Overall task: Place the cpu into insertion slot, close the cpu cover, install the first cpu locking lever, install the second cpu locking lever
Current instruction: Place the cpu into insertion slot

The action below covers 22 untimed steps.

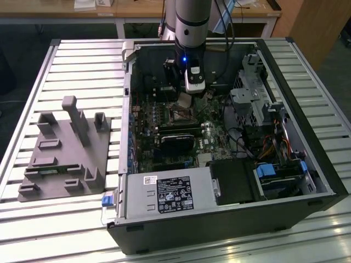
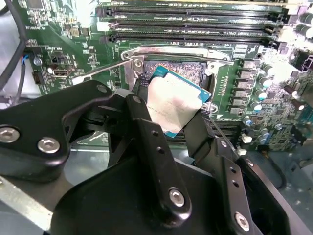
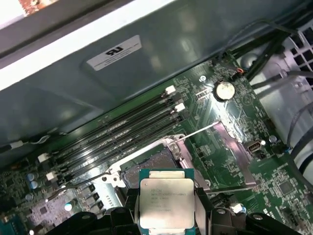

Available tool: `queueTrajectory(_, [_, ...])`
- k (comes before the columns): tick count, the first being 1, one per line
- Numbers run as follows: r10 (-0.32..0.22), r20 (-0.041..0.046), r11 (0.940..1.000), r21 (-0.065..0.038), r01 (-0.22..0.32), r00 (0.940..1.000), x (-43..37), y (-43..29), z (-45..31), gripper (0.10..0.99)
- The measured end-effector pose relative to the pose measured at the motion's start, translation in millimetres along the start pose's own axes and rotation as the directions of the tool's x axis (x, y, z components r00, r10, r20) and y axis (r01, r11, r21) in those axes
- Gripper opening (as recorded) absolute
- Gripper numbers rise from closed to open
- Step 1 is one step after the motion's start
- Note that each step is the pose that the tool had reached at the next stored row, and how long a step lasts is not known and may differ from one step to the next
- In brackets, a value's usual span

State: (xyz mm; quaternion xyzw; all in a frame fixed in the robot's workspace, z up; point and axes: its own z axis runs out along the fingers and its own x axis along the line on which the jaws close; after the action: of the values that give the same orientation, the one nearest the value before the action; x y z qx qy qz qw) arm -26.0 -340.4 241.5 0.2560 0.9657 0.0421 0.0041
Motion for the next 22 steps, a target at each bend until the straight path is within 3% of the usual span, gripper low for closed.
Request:
queueTrajectory(10, [0.096, 0.0107, 0.9954, 0.0, -0.096, 0.9953, 0.0, -0.1, 1.0, 0.537])
queueTrajectory(22, [0.196, 0.0218, 0.9806, -0.001, -0.196, 0.9804, 0.0, -0.1, 1.8, 0.537])
